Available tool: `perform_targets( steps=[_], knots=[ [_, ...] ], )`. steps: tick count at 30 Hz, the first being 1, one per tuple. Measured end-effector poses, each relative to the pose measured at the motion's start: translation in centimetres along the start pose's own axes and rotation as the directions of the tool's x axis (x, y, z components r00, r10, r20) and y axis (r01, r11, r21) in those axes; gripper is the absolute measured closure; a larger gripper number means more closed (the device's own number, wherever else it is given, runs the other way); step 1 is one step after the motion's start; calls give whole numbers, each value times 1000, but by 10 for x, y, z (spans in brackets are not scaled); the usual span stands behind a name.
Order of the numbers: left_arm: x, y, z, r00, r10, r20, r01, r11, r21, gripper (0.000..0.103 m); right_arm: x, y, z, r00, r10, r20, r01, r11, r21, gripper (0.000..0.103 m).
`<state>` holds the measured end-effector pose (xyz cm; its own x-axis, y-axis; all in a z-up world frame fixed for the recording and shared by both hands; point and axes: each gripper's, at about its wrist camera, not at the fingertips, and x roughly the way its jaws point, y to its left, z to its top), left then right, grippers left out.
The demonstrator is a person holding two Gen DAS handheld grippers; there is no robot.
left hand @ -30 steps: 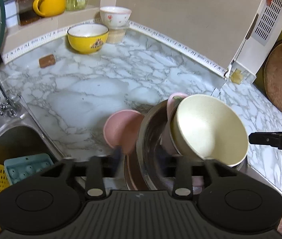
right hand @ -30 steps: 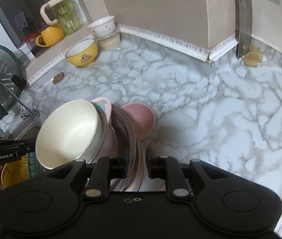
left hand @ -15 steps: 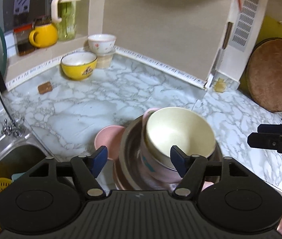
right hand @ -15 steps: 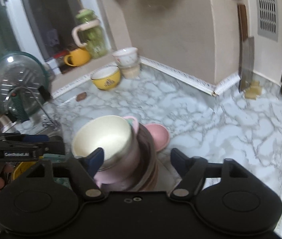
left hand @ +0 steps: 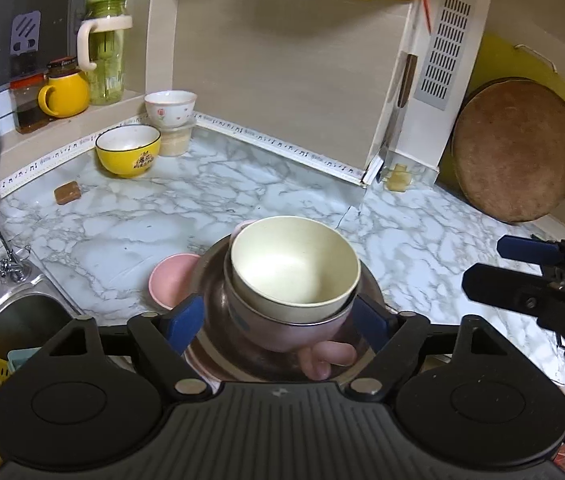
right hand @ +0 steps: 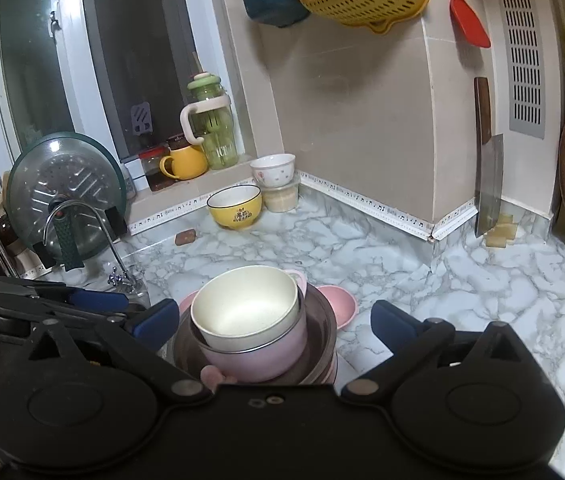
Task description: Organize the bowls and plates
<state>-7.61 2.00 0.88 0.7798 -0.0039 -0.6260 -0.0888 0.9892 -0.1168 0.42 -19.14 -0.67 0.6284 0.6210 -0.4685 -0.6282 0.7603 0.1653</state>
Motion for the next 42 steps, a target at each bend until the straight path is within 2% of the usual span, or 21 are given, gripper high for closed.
perform_targets(
  steps=[6,16,23,29,42],
  knots=[
    [-8,-7,-7,999,5,40,-5,1000,14,0,-9,0,-12,1000,-17,-2,17,999,29,0],
    [-16,-18,-15,999,-17,50,16,999,30,0,-20,2,-26,999,-48,-20,49,996,79,0],
    [-20,-20,-16,998,-30,60,29,999,22,0,-27,5,-25,998,-68,3,67,995,76,0],
    [-22,-20,-17,998,-32,58,31,999,14,0,-28,6,-26,998,-55,-13,56,995,86,0],
    [-21,-16,-20,999,-46,7,46,999,-16,0,-25,7,-26,997,-64,-36,68,990,126,0]
  ],
)
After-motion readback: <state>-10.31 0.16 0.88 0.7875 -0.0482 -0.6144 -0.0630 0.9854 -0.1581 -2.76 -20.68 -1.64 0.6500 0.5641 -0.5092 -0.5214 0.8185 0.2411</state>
